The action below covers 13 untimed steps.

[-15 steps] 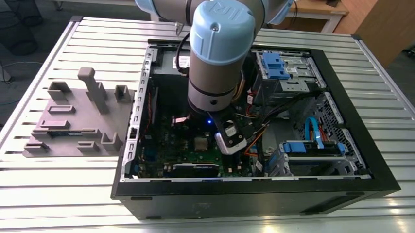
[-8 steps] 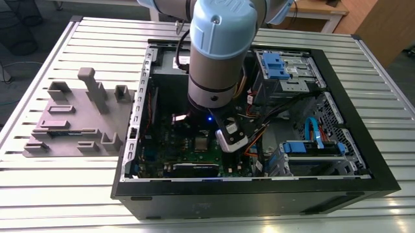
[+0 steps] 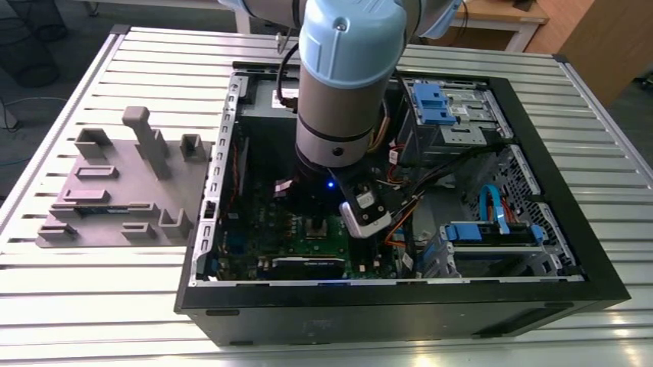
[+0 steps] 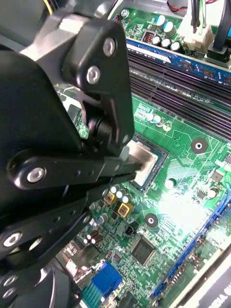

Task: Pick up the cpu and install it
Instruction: 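Place the cpu into insertion slot, then close the cpu cover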

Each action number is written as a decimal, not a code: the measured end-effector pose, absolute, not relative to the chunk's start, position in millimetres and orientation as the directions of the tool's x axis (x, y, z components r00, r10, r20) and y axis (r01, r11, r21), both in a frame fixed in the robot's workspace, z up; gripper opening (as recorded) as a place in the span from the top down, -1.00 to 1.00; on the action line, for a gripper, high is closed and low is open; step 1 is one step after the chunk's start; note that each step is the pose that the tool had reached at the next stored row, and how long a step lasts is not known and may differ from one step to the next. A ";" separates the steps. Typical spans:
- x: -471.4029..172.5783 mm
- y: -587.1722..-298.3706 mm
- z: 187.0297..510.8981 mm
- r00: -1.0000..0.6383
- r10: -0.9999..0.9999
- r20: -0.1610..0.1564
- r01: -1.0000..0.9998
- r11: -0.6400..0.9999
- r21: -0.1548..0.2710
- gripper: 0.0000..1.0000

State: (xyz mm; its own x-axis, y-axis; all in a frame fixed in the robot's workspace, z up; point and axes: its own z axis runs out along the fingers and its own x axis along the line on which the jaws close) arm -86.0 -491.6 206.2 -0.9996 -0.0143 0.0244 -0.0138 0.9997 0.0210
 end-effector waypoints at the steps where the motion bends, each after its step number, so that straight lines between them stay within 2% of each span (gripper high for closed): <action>1: -86.0 -491.6 206.2 -1.000 -0.014 0.024 -0.014 1.000 0.021 0.78; 13: -86.1 -491.6 206.3 -1.000 -0.014 0.025 -0.014 1.000 0.022 0.80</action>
